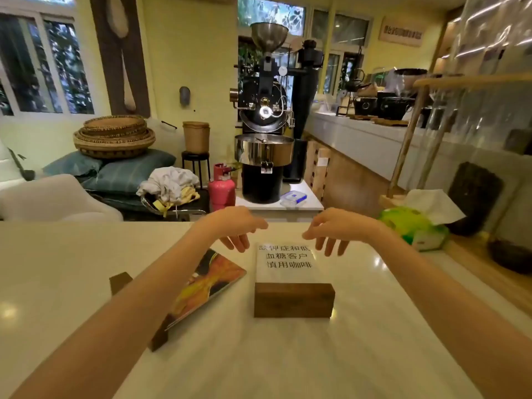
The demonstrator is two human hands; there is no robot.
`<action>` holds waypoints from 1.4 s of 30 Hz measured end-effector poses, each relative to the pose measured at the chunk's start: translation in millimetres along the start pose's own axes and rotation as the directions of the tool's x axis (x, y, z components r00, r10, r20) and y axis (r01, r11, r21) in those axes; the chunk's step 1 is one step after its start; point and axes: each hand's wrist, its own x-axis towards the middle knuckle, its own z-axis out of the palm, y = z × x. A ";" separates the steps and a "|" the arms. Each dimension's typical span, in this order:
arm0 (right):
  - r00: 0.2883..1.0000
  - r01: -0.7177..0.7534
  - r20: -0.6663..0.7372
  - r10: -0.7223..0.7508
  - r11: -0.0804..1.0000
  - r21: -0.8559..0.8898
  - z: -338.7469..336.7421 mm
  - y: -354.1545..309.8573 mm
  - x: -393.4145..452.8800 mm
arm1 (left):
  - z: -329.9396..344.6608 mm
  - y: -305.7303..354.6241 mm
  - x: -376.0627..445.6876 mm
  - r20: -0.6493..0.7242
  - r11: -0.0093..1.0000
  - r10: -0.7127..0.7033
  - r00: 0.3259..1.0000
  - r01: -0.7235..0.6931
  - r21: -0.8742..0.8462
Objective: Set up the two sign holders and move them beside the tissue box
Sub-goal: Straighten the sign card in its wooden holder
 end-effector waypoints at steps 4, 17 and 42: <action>0.990 -0.122 0.073 0.120 0.992 0.021 17.5 18.4 3.0 | 24.5 -13.8 8.9 0.068 0.996 -0.075 0.995 0.078 -0.048; 0.981 -0.193 0.052 0.187 0.910 0.368 59.6 49.6 1.6 | 64.0 -33.5 18.5 0.116 0.974 -0.126 0.985 0.145 -0.176; 0.884 0.214 -0.465 0.057 0.833 0.510 78.5 42.7 -15.8 | 64.7 -35.1 -9.7 -0.340 0.942 0.154 0.928 -0.242 -0.232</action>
